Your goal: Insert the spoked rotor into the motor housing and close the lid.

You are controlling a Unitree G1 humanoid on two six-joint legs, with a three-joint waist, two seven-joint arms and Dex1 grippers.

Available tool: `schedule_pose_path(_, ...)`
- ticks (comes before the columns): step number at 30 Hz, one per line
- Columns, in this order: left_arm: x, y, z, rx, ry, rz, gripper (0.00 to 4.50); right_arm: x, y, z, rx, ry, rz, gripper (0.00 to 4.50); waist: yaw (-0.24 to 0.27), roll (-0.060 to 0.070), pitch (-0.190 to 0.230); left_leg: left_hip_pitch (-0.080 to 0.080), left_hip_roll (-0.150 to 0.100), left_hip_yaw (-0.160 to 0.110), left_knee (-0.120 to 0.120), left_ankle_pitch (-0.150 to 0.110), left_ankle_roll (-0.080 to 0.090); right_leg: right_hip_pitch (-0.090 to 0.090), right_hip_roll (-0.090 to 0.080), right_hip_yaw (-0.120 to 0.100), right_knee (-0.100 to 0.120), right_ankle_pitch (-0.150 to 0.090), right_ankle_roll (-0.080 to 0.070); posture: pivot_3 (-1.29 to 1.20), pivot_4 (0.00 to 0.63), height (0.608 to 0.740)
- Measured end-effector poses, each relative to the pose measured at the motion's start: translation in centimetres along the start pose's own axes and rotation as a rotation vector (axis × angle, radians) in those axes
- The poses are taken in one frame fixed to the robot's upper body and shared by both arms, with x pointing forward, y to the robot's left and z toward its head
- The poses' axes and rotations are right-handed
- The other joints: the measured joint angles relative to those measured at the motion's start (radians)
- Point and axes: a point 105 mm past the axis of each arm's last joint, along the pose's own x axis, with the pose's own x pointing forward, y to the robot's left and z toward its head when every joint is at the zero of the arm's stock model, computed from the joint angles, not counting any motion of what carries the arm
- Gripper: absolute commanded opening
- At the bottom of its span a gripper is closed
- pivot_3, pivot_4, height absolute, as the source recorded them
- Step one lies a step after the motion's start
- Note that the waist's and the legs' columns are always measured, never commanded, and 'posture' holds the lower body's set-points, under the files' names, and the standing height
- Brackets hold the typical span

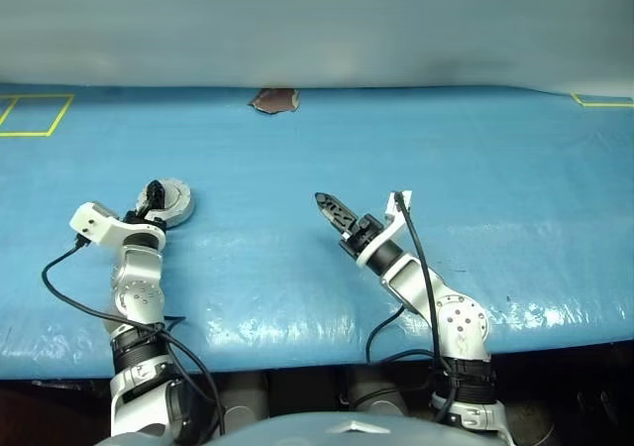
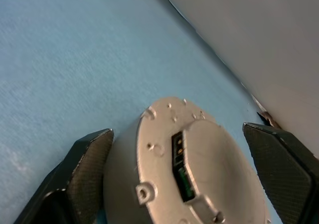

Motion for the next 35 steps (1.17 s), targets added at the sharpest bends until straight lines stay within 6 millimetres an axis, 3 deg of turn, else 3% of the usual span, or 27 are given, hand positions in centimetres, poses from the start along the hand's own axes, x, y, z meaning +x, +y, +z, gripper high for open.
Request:
schedule_pose_path(5, -0.4, 0.2, 1.8, -0.001, -0.120, 0.010, 4.43, 0.0, 0.1, -0.1, -0.017, 0.011, 0.009, 3.77, 0.001, 0.000, 0.000, 0.000, 0.000, 0.000, 0.000, 0.000, 0.000, 0.000, 0.000, 0.000, 0.000, 0.000, 0.000, 0.00, 0.150, 0.740)
schedule_pose_path(9, -0.9, -0.4, 3.5, -0.029, -0.259, -0.017, 4.43, -0.1, 0.7, -0.1, -0.167, 0.026, 0.033, 3.77, 0.001, 0.000, 0.000, 0.000, 0.000, 0.000, 0.000, 0.000, 0.000, 0.000, 0.000, 0.000, 0.000, 0.000, 0.000, 0.00, 0.150, 0.740)
schedule_pose_path(12, -1.5, -2.9, 4.6, -0.092, -0.317, -0.173, 4.43, -0.4, 1.5, 0.6, -0.384, -0.012, 0.069, 3.77, 0.003, -0.001, -0.001, 0.000, 0.000, 0.000, 0.000, 0.000, 0.000, 0.000, 0.000, 0.000, -0.001, 0.000, 0.001, 0.00, 0.150, 0.740)
schedule_pose_path(14, -2.2, -5.9, 4.4, -0.139, -0.281, -0.357, 4.43, -1.0, 1.8, 1.1, -0.491, -0.049, 0.087, 3.77, 0.007, -0.002, -0.001, -0.001, -0.001, 0.000, 0.001, 0.000, -0.001, 0.001, 0.000, 0.000, -0.001, 0.000, 0.001, 0.00, 0.150, 0.740)
schedule_pose_path(18, -5.1, -12.0, 1.8, -0.104, -0.058, -0.772, 4.43, -2.5, 1.8, 1.9, -0.703, -0.042, 0.110, 3.77, 0.001, -0.002, -0.001, 0.000, -0.001, 0.001, 0.001, 0.000, -0.001, 0.001, 0.000, 0.002, -0.001, 0.001, 0.002, 0.00, 0.150, 0.740)
schedule_pose_path(22, -8.3, -14.6, -2.9, 0.167, 0.244, -1.065, 4.43, -4.3, -0.2, 2.5, -0.898, 0.074, 0.024, 3.77, -0.002, -0.001, -0.001, 0.004, -0.001, 0.002, 0.000, 0.000, -0.001, 0.002, 0.001, 0.004, 0.000, -0.003, -0.005, 0.00, 0.150, 0.740)
schedule_pose_path(25, -10.6, -14.3, -6.4, 0.392, 0.447, -1.222, 4.43, -5.1, -1.3, 2.9, -0.991, 0.131, -0.030, 3.77, -0.003, -0.001, -0.001, 0.005, 0.000, 0.003, -0.001, 0.000, -0.001, 0.002, 0.001, 0.005, 0.001, -0.004, -0.007, 0.00, 0.150, 0.740)
schedule_pose_path(28, -12.5, -12.7, -9.0, 0.620, 0.625, -1.341, 4.47, -5.7, -1.9, 3.3, -1.085, 0.183, -0.058, 4.36, -0.002, -0.001, -0.001, 0.006, 0.000, 0.004, -0.002, 0.000, -0.001, 0.002, 0.001, 0.007, 0.001, -0.005, -0.008, 0.00, 0.150, 0.740)
schedule_pose_path(35, -13.8, -9.9, -10.7, 0.824, 0.807, -1.457, 4.47, -6.2, -2.7, 2.7, -1.131, 0.251, -0.068, 4.49, 0.001, -0.001, 0.000, 0.005, 0.000, 0.005, -0.002, 0.000, 0.000, 0.001, 0.001, 0.008, 0.001, -0.005, -0.008, 0.00, 0.150, 0.740)
